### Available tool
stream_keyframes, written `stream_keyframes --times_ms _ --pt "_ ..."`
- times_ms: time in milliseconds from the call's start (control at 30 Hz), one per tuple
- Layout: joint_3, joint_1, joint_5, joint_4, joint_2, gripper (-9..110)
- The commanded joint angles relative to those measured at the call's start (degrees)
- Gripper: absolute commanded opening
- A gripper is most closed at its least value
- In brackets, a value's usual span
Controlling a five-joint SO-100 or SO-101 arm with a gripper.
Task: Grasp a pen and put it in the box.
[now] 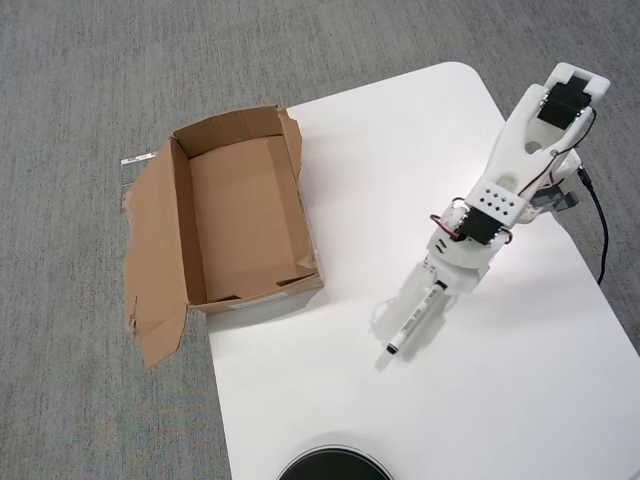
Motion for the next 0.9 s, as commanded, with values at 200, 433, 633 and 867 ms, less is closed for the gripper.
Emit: stream_keyframes --times_ms 200,433,633,867 --pt "-24.7 1.1 0.5 0.0 2.5 1" --pt "-40.0 9.4 0.5 0.0 1.7 1" --pt "-52.5 20.5 0.5 0.0 -1.7 1" --pt "-70.1 30.7 0.6 0.0 -12.2 1"
